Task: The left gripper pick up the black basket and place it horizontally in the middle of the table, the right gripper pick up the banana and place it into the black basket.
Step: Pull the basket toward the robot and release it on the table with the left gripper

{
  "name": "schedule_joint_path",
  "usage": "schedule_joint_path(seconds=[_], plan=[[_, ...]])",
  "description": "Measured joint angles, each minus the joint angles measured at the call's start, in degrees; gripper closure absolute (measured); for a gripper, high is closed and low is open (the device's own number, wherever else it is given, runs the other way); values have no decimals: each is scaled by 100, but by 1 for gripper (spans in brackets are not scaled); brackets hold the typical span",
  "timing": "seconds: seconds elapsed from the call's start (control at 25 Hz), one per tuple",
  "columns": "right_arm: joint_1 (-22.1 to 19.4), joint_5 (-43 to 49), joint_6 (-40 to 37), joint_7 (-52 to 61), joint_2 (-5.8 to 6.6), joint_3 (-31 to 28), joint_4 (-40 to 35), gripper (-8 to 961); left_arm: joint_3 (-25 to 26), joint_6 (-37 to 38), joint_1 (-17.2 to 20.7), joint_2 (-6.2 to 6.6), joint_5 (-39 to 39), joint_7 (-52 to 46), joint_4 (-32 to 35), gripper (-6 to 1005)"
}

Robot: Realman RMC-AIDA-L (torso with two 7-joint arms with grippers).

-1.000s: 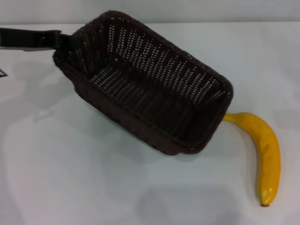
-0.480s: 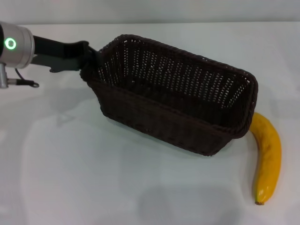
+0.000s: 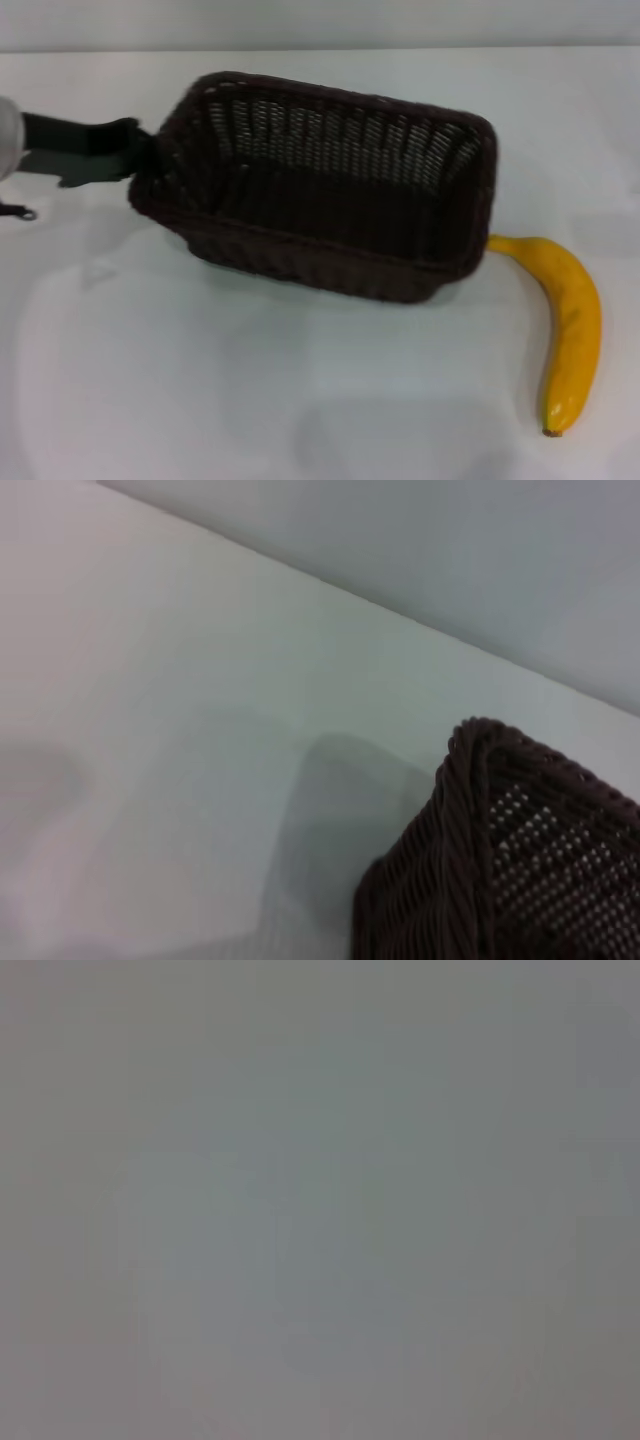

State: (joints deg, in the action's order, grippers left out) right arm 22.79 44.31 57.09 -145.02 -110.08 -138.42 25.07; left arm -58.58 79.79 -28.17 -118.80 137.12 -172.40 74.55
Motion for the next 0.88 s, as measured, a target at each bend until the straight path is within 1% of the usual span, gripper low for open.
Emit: schedule_joint_path(seconds=[0.2,0.4,0.56,0.64,0.8,0.88], plan=[[8,0,-15,-1,-70,-1,-8,202,41,4,144,27,26,33,14,801],[21,-1,-49,-8,-129,-6,-40,204,56,285,95,80,-31,290,-38,801],[-10,-1,-92,2,-203,-13,-8,205,80,532,29,159,-53,327,-228,798],[-36,-2,-87,23,-227,-12,-1,205,149,649,25,220,-66,343,-357,796],[-82,-31,-46,53,-273,-20,4,206,471,967,-9,320,-94,452,-638,793],[-94,-53,-32,57,-296,-40,9,206,567,1167,-74,393,-132,502,-797,704]])
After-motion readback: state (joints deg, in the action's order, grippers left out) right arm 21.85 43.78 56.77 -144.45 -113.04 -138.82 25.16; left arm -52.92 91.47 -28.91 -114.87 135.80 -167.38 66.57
